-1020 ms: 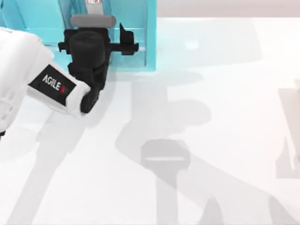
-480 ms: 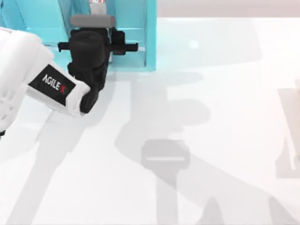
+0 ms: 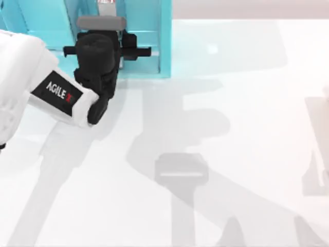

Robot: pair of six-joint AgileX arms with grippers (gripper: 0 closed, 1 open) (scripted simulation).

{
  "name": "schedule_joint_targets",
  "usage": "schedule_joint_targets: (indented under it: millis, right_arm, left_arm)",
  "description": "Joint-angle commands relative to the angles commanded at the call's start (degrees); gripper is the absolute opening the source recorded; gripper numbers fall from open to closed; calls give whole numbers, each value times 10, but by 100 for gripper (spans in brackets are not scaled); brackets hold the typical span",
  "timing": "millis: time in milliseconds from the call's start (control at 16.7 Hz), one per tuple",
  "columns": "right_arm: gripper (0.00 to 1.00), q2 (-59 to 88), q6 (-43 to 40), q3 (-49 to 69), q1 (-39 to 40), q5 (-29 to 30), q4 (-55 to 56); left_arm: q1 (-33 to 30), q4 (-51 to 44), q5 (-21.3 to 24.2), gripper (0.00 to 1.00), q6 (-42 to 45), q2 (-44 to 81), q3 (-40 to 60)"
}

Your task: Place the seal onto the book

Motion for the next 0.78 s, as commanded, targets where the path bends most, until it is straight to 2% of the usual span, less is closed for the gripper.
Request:
schedule_joint_targets:
  millis: [360,780]
  right_arm:
    - [100,0,0,0,0,0,0]
    - [100,0,0,0,0,0,0]
  left_arm:
    - [-22,-42,-14,0,-1,-65,-31]
    - [-86,-207,-81,0,-8,-363,-154]
